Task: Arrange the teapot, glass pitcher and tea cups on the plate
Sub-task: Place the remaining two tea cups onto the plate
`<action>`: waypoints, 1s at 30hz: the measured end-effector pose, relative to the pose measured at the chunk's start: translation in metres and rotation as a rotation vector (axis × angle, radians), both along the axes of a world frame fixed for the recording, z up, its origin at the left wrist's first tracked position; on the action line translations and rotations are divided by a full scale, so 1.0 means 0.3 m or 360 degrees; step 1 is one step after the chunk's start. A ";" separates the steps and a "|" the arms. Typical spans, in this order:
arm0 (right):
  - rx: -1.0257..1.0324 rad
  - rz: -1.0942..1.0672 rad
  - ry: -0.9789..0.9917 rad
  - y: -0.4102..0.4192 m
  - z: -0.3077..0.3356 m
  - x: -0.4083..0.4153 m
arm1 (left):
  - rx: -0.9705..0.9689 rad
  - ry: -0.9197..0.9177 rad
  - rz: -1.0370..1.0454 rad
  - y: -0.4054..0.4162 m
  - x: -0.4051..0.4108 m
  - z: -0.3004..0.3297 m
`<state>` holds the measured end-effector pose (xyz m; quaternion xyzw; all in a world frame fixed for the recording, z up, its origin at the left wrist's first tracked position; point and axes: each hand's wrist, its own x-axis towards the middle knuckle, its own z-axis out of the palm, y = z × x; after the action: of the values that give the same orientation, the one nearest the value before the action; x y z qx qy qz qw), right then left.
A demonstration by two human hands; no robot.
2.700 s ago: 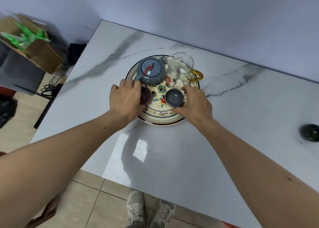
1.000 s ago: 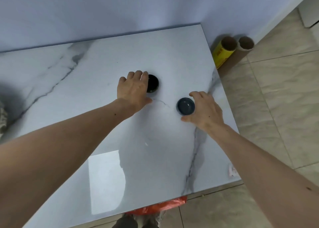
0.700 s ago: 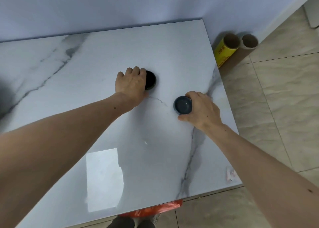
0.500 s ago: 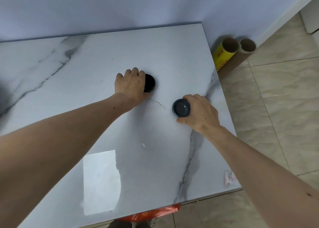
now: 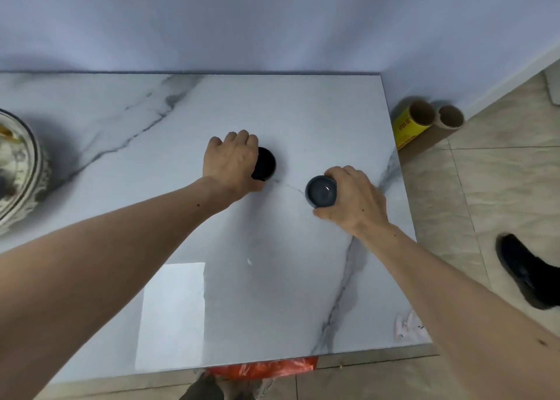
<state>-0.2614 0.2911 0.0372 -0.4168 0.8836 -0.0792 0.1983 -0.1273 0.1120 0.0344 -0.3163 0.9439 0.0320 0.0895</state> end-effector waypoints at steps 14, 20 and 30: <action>-0.0094 0.0556 0.0010 -0.396 0.237 0.394 | 0.0009 0.0060 0.0441 -0.121 0.566 0.245; -0.0110 0.0709 0.0005 -0.543 0.279 0.682 | -0.0029 0.0082 0.0624 -0.186 0.903 0.292; -0.0157 0.0775 0.0000 -0.743 0.292 1.108 | -0.0019 0.0030 0.0773 -0.341 1.375 0.301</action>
<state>0.0710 0.0681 0.1248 -0.6267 0.7521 -0.0720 0.1910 0.2852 0.0097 0.1246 -0.5343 0.8411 0.0500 0.0684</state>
